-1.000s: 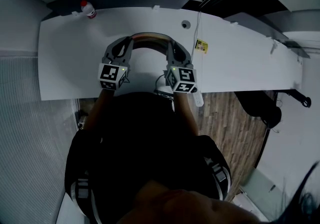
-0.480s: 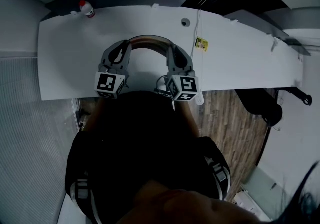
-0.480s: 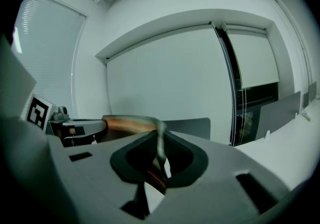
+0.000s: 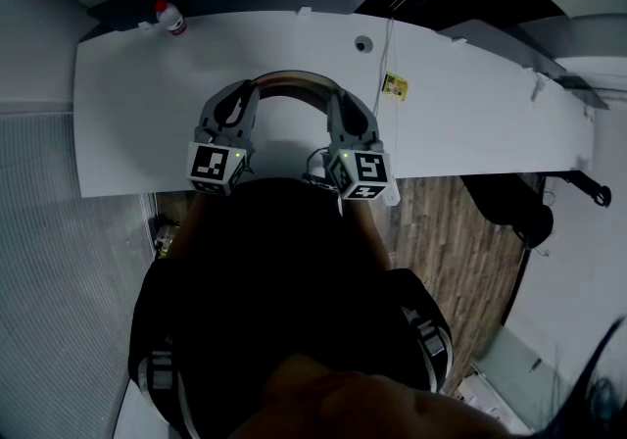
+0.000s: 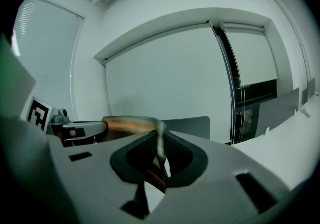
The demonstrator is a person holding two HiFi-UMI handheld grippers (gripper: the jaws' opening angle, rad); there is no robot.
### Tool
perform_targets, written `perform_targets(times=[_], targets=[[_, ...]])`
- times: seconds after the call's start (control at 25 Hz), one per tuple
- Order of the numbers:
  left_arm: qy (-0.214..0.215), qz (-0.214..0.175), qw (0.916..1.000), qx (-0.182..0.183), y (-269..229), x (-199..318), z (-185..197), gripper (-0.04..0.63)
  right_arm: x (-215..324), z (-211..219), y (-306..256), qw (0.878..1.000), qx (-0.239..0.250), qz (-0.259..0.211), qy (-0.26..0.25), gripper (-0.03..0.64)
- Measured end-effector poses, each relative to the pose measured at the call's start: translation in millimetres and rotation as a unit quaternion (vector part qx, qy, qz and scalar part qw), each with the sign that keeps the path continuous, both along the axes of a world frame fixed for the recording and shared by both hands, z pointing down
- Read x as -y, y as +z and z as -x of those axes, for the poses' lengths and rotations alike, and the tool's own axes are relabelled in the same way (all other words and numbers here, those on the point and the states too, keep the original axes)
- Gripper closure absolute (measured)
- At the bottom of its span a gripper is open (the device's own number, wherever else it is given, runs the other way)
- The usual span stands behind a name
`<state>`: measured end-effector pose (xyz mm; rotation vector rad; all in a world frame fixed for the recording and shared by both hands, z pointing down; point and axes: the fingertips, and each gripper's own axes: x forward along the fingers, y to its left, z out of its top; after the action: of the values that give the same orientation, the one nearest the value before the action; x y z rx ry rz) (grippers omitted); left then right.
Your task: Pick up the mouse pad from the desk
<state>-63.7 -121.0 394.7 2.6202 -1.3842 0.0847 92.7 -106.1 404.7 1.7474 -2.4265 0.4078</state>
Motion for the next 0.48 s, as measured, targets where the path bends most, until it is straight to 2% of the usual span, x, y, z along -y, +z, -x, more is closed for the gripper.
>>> perform_targets(times=[0.48], targets=[[0.002,0.007,1.0000,0.003,0.5,-1.7,0.0,0.555,-1.3,-0.2,-1.9,1.000,0.005,0.001,0.003,0.584]])
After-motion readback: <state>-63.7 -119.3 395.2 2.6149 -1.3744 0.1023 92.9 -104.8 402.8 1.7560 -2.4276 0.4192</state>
